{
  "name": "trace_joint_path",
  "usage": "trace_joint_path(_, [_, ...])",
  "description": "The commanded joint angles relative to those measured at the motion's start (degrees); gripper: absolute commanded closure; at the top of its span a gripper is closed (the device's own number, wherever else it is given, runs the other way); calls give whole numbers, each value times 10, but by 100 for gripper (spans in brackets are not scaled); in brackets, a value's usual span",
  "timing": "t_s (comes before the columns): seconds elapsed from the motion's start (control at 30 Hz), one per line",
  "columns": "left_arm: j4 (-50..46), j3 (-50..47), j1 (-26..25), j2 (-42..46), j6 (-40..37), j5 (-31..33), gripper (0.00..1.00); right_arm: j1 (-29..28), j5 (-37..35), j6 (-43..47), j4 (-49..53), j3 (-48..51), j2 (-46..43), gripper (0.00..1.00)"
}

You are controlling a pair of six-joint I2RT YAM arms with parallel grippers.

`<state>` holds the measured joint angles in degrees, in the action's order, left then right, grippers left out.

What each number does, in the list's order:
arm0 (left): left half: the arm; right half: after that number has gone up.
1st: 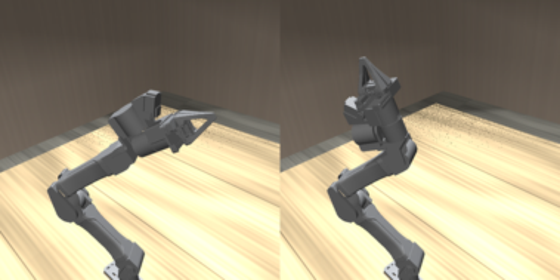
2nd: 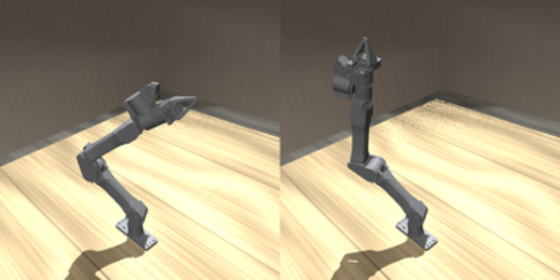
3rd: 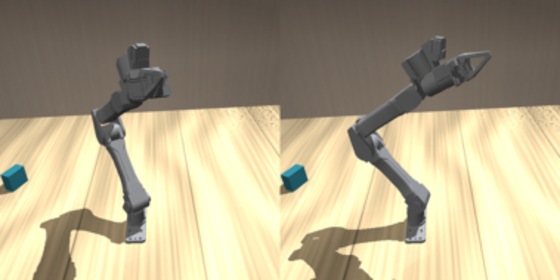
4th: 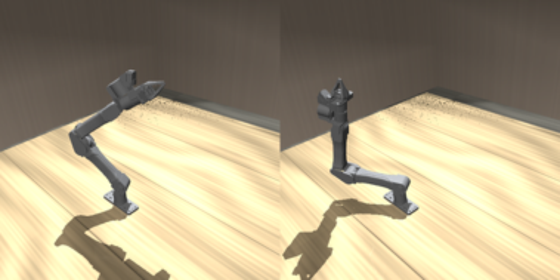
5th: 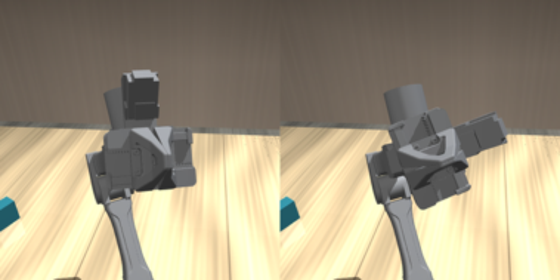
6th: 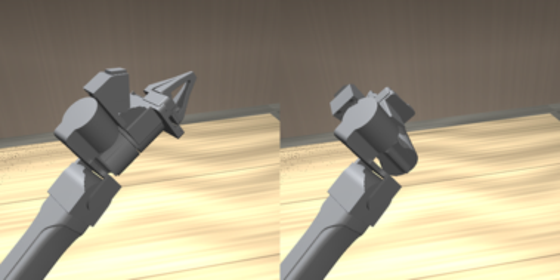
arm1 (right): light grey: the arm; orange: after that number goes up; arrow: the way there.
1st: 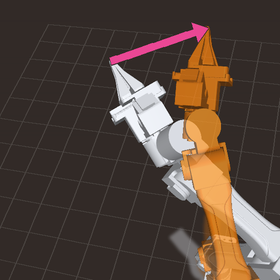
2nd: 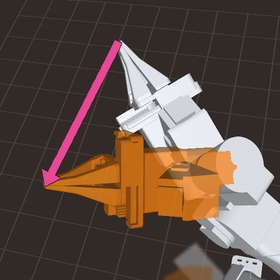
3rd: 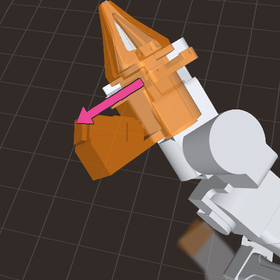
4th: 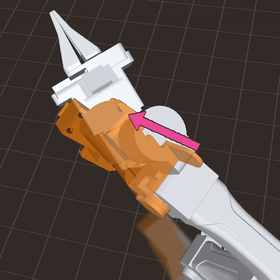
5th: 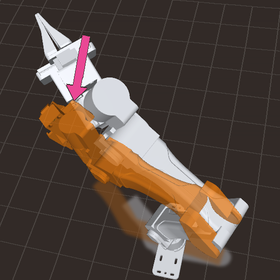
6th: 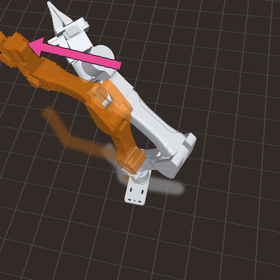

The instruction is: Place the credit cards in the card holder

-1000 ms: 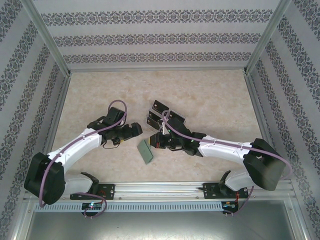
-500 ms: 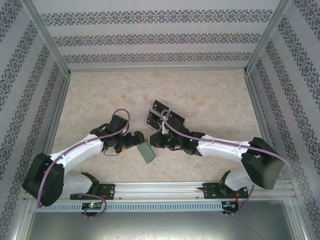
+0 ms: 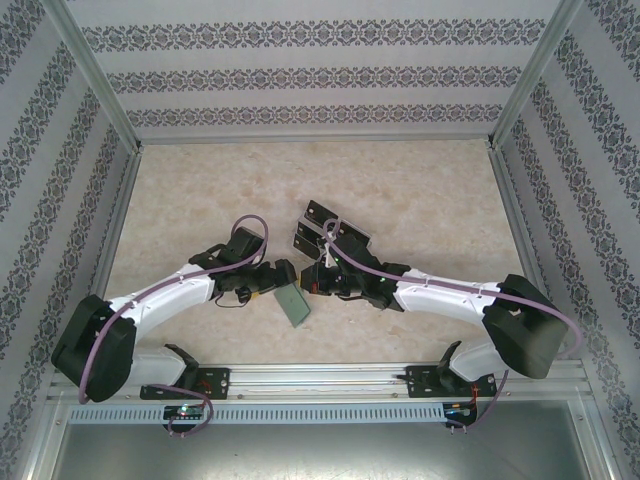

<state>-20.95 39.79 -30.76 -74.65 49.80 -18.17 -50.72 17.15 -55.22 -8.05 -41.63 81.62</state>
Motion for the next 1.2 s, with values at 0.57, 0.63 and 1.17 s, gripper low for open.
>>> trace_joint_path(0.57, [5,-23,-21,-6,17,45,8,22,-19,0,4,8,-45,100])
trace_joint_path(0.63, [0,-23,-20,2,19,55,8,22,-22,2,7,8,-45,100])
trace_joint_path(1.17, [-19,-82,-21,74,41,52,9,48,-63,-19,-1,72,-55,100])
